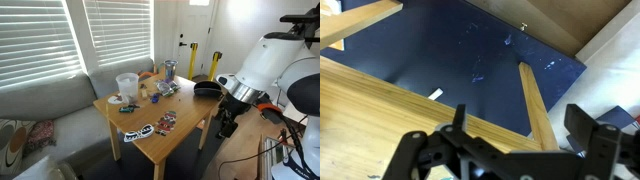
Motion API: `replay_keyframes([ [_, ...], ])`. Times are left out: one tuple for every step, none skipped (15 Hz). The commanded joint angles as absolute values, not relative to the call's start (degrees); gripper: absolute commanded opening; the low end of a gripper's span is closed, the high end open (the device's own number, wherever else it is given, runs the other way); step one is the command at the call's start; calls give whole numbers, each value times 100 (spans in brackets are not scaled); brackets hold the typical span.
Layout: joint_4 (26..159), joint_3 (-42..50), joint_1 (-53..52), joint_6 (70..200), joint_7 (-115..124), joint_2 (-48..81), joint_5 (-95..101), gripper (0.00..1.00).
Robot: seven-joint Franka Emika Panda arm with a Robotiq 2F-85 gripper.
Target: Pick up the white shades and put them in the clear cup
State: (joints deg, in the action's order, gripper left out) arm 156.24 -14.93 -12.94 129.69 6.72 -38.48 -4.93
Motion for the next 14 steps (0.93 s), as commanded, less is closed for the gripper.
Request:
replay_keyframes([
  [15614, -1443, -1344, 12956, 704, -3841, -450, 100],
  [15651, -1343, -1288, 12993, 550, -3966, -358, 100],
  [15622, -1220, -1255, 12976, 345, -4015, -262, 100],
  [15547, -1026, -1206, 12911, -10, -4022, -112, 100],
  [15392, -762, -1126, 12740, -459, -4029, 78, 100],
  [15251, -483, -1092, 12737, -954, -3984, 232, 100],
  [14920, -87, -1165, 12600, -1407, -3794, 497, 100],
  [14621, 286, -1308, 12538, -1860, -3578, 630, 100],
  [14214, 566, -1414, 12364, -2335, -3303, 607, 100],
  [13834, 694, -1381, 12274, -2833, -3012, 478, 100],
  [13505, 761, -1438, 12184, -3230, -2743, 241, 100],
  [13181, 874, -1527, 12160, -3592, -2416, 103, 100],
  [12849, 913, -1615, 12104, -3902, -2111, -56, 100],
  [12538, 1017, -1820, 12025, -4113, -1815, -129, 100],
])
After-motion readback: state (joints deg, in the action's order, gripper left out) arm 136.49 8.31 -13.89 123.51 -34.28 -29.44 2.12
